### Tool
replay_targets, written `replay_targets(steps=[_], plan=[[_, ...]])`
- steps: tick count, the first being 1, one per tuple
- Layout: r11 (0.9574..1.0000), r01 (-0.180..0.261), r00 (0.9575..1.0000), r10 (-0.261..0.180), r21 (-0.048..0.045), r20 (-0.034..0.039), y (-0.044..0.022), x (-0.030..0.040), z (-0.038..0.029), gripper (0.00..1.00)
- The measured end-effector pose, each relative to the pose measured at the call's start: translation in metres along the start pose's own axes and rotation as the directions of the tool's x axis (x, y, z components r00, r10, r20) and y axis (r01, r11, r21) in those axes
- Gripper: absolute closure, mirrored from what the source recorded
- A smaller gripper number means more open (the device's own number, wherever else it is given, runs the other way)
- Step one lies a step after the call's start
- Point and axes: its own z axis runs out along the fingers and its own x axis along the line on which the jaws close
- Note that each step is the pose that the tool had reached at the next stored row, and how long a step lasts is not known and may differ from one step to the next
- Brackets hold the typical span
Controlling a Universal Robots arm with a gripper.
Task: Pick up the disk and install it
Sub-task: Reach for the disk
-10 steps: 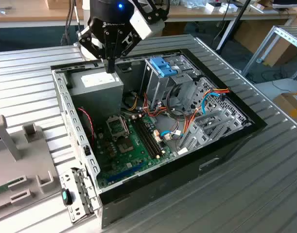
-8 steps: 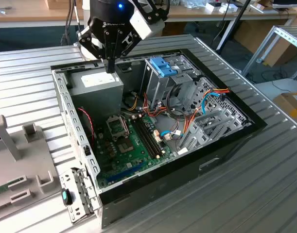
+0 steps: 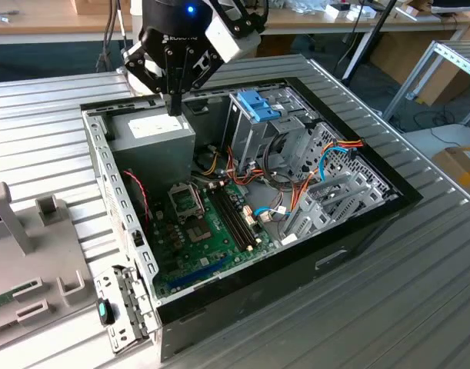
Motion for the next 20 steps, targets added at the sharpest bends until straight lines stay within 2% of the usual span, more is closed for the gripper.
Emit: replay_targets(steps=[4, 10, 14, 20], plan=[[1.0000, 0.000, 1.0000, 0.000, 0.0000, 0.0002, 0.0000, 0.0001, 0.0000, 0.89], [1.0000, 0.000, 1.0000, 0.000, 0.0000, 0.0002, -0.0009, 0.0117, -0.0001, 0.89], [1.0000, 0.000, 1.0000, 0.000, 0.0000, 0.0002, -0.0019, 0.0243, -0.0002, 0.89], [1.0000, 0.000, 1.0000, 0.000, 0.0000, 0.0002, -0.0019, 0.0252, -0.0003, 0.89]])
